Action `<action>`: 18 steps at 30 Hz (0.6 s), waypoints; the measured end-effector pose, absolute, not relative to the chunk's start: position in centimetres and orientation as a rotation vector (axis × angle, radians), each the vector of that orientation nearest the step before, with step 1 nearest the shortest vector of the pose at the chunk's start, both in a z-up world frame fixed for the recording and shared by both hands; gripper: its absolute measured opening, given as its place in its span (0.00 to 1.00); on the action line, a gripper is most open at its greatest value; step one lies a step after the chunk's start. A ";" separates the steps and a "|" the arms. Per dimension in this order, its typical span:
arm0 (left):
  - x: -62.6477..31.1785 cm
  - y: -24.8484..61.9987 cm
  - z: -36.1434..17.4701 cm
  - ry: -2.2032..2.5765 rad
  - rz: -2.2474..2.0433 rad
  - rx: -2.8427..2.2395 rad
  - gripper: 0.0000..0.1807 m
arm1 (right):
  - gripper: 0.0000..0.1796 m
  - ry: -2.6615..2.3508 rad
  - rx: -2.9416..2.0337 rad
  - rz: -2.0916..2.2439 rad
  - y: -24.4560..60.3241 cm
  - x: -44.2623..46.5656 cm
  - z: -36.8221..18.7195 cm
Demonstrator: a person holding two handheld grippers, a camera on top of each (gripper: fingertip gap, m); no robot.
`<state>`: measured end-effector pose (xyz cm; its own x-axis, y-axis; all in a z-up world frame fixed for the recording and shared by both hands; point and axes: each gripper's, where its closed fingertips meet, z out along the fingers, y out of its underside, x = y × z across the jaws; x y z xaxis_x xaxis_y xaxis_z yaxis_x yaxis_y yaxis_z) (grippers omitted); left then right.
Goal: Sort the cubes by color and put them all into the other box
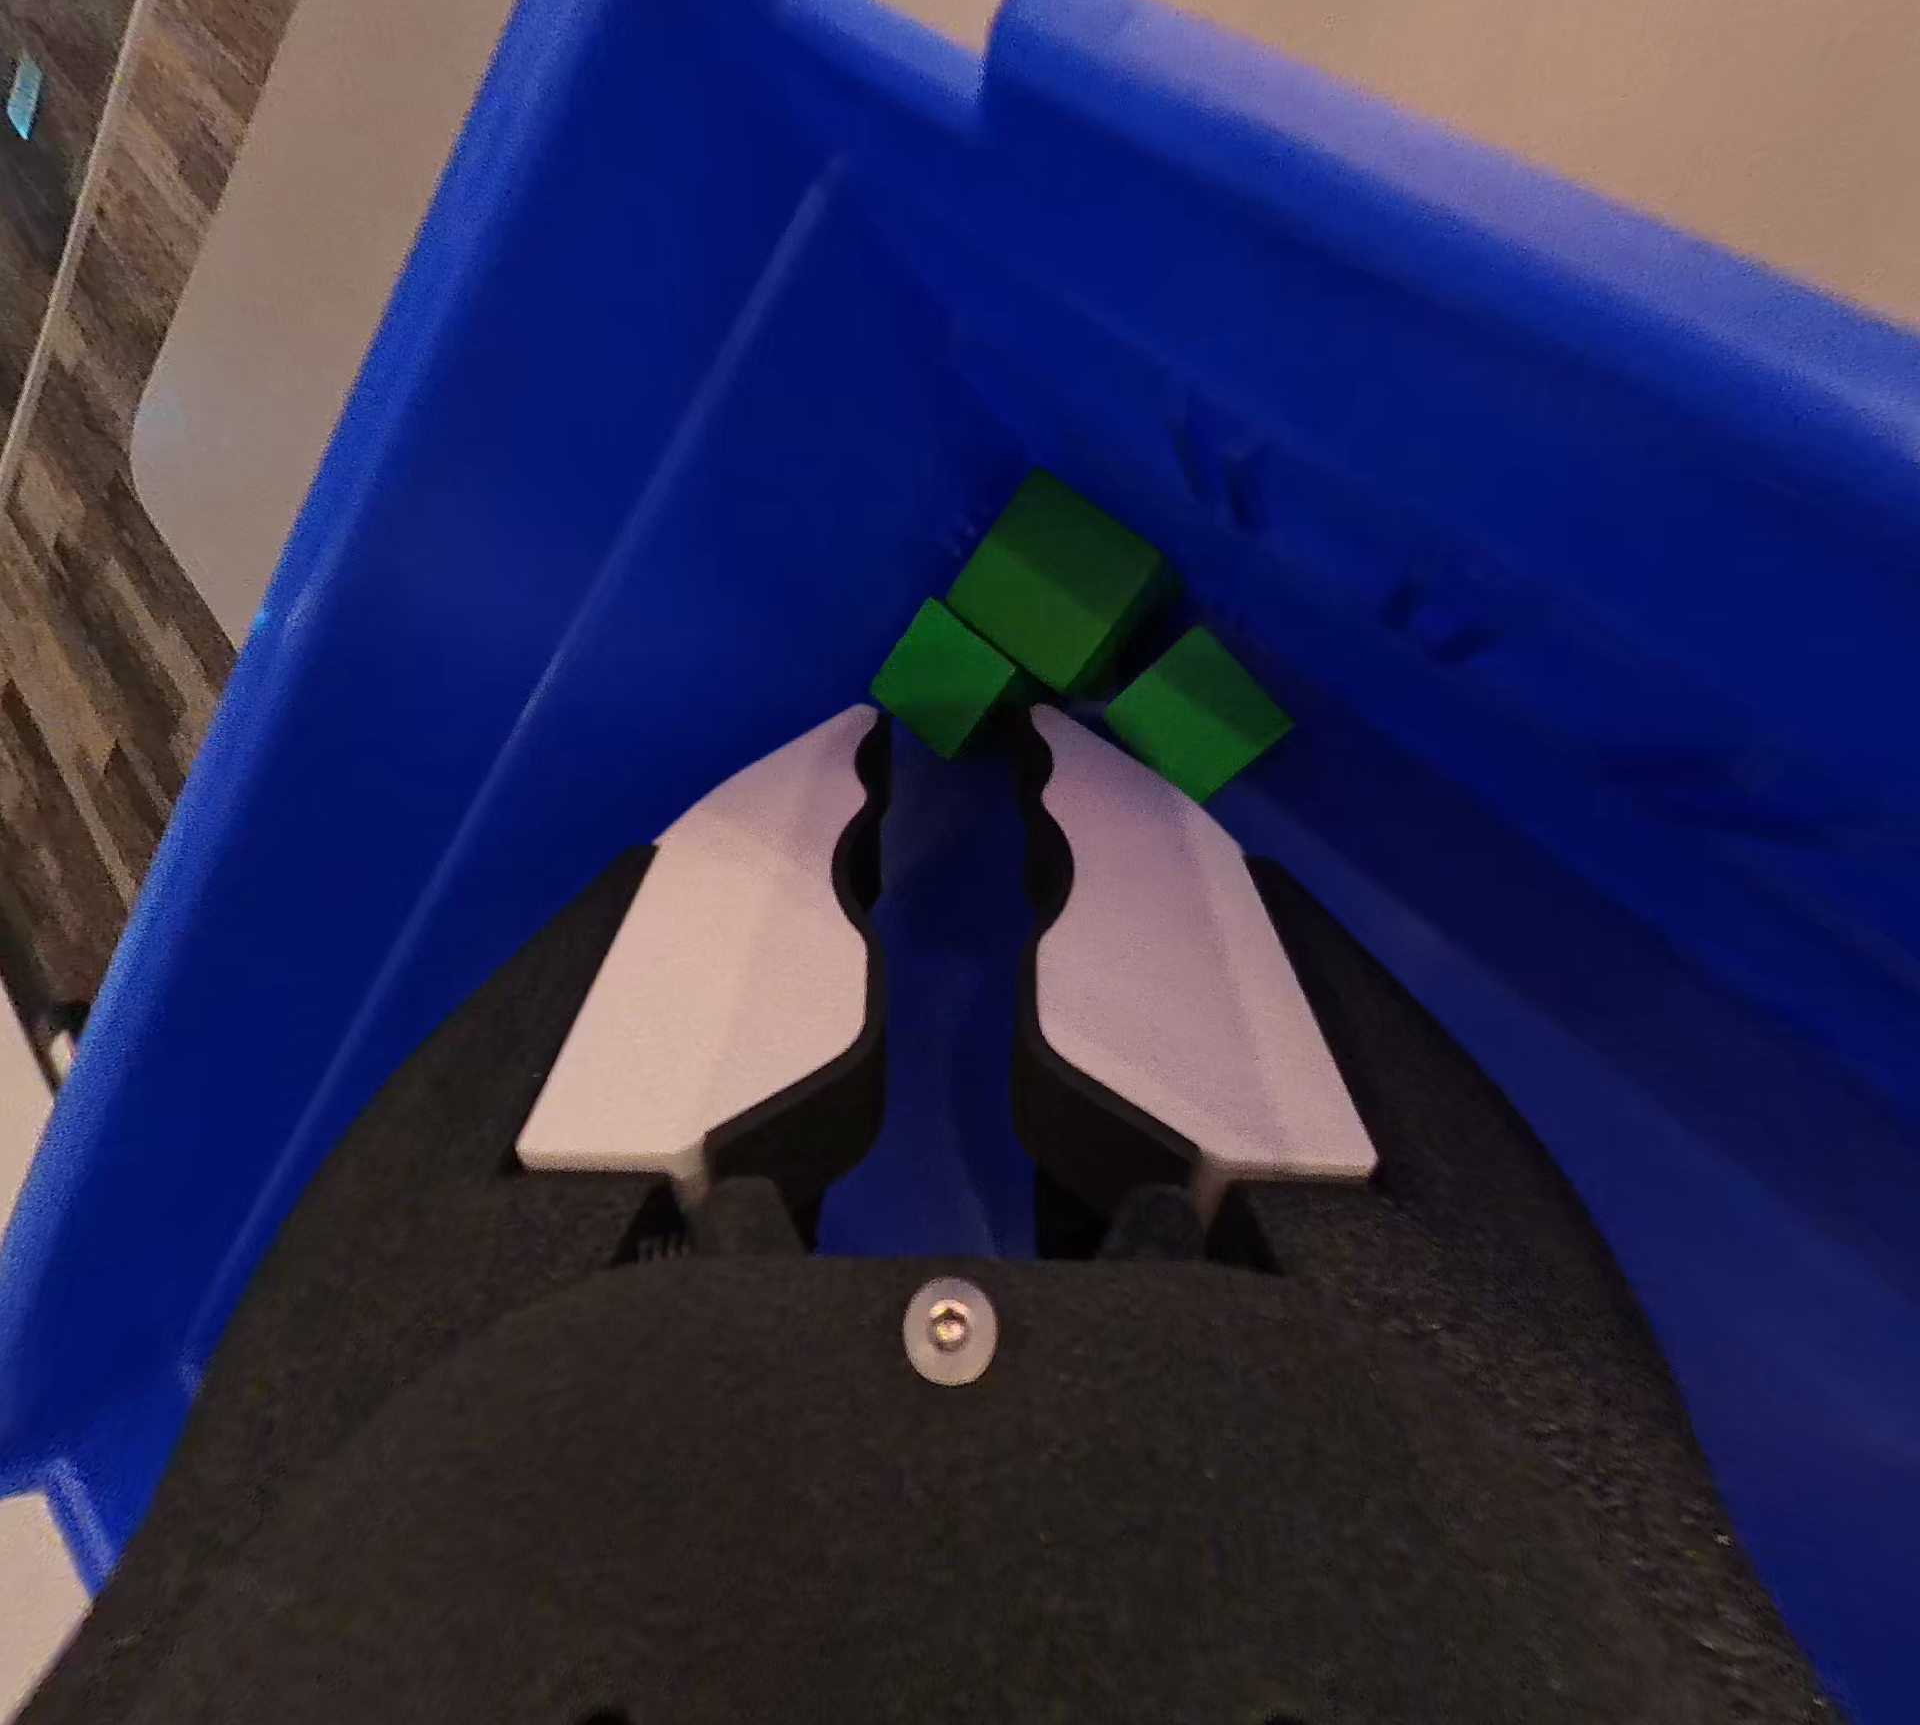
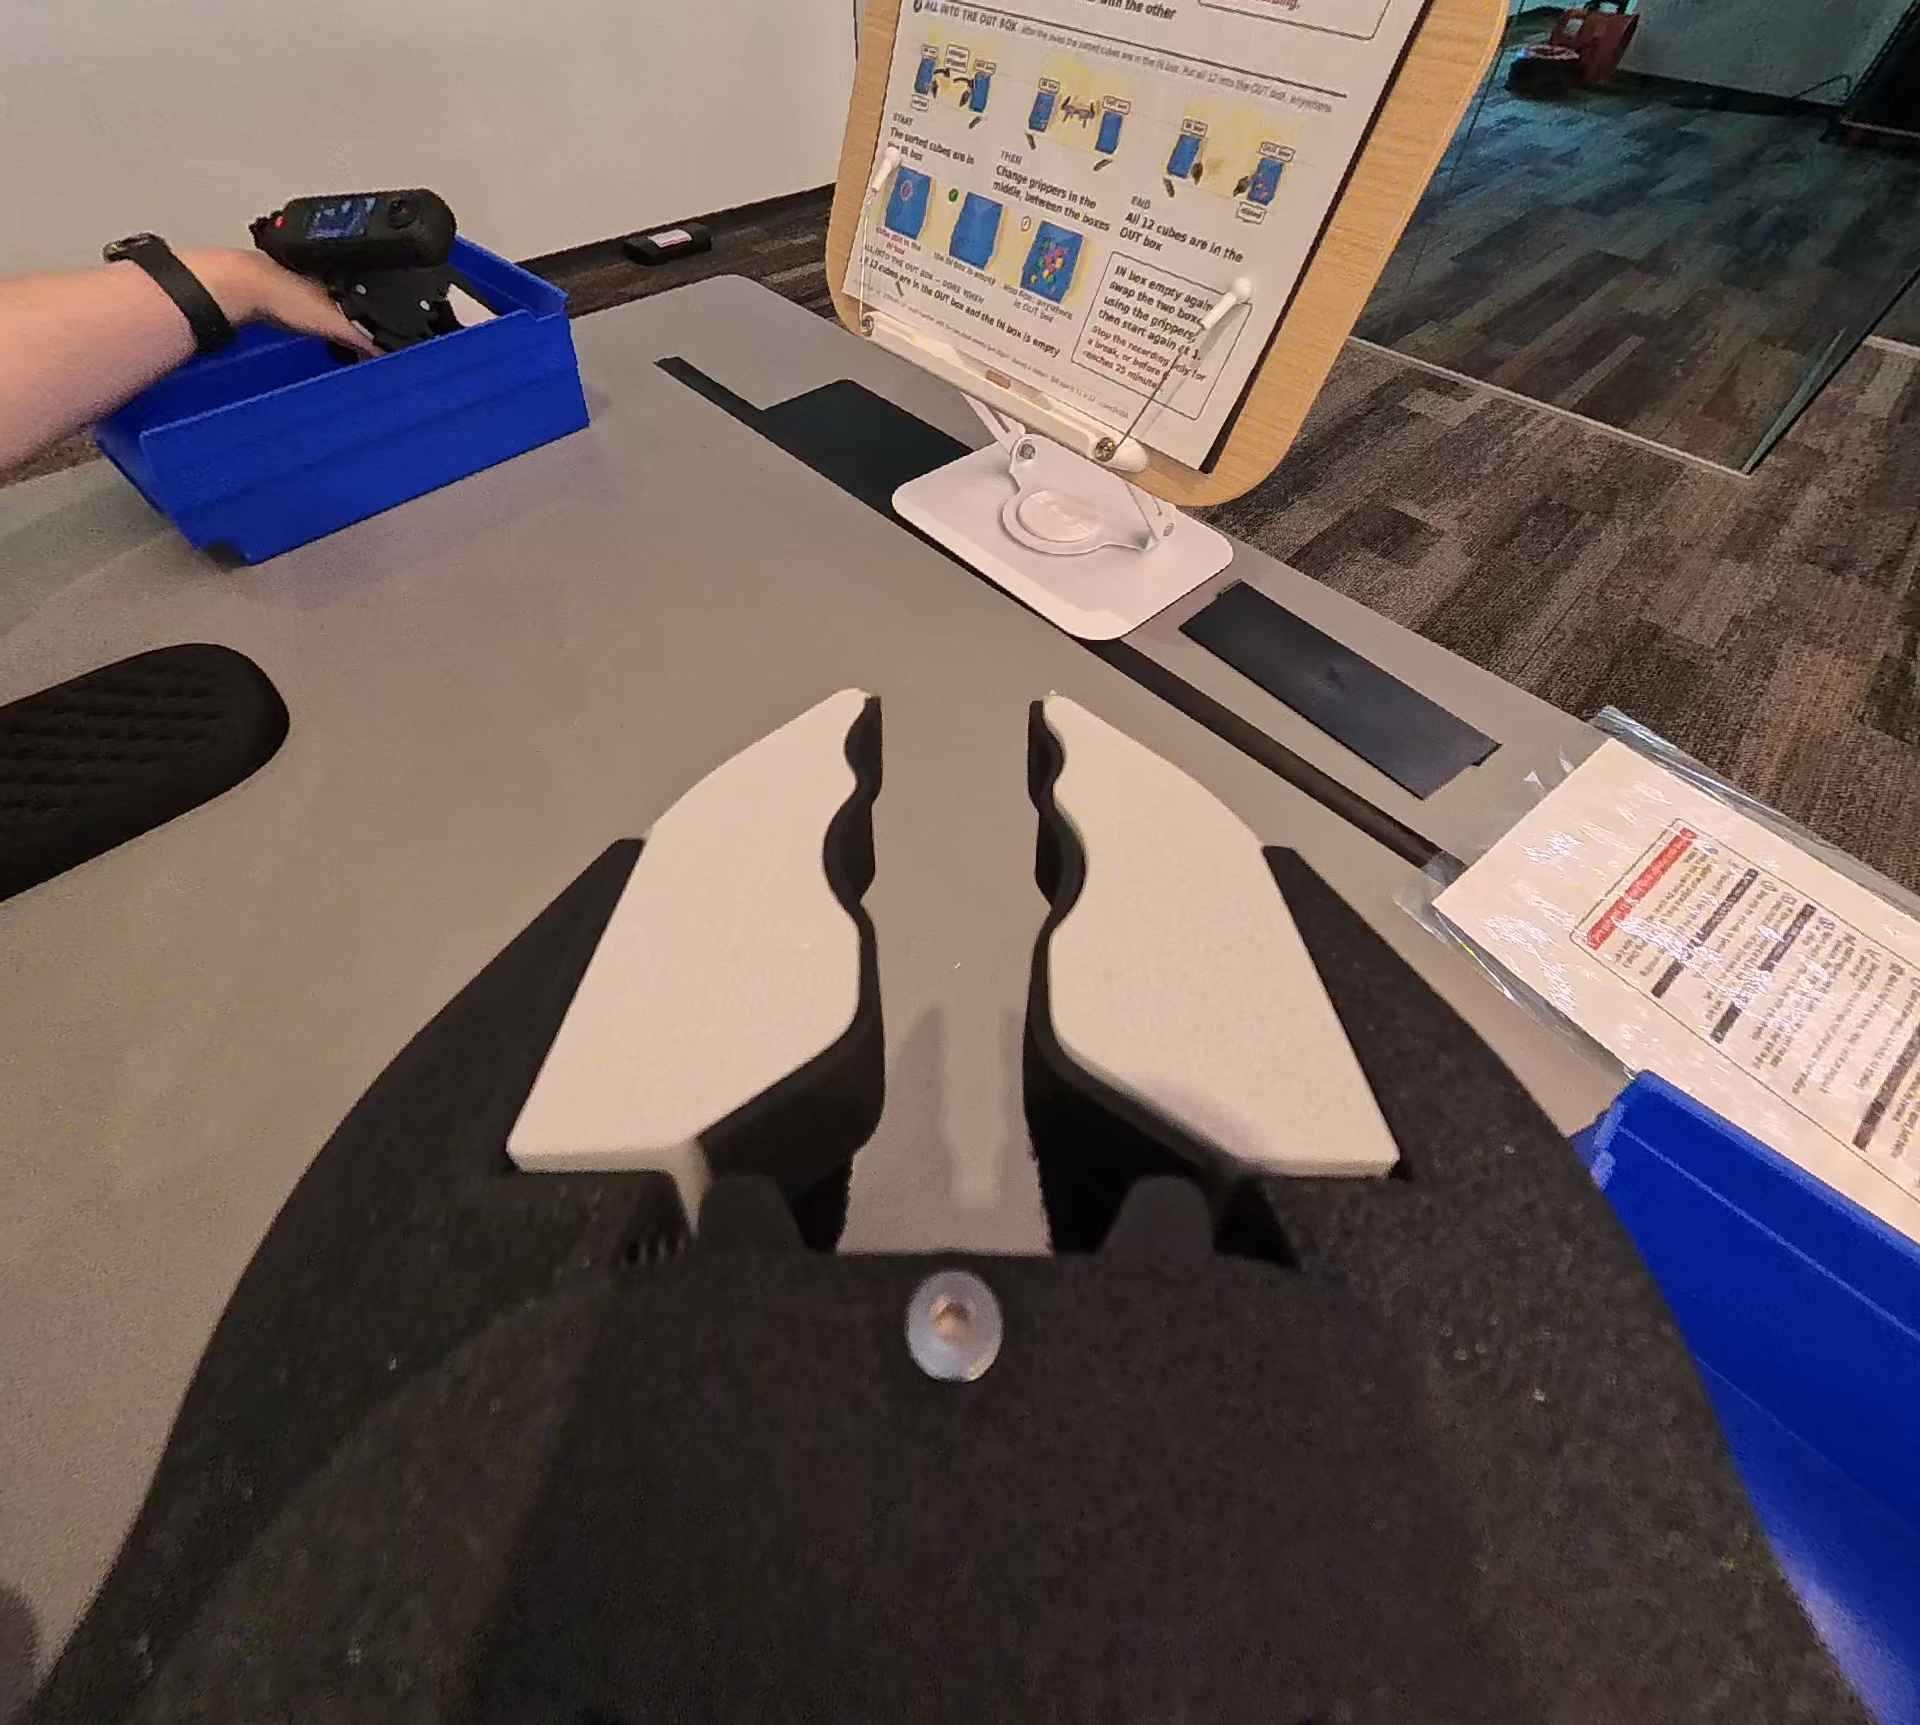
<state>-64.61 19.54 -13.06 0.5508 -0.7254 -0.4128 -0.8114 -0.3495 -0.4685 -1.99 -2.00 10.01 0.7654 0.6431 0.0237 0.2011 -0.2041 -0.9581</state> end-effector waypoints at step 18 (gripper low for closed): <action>-64.5 18.1 -12.0 1.394 0.253 -1.997 0.14 | 0.15 -0.770 -1.834 0.439 -1.4 -3.4 8.0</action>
<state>-64.51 18.07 -11.98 0.4076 -0.7557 -0.5126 -0.8875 -0.1958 -0.4172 -3.40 -1.37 7.96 0.7255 0.6859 0.0563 0.3008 -0.2425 -0.9223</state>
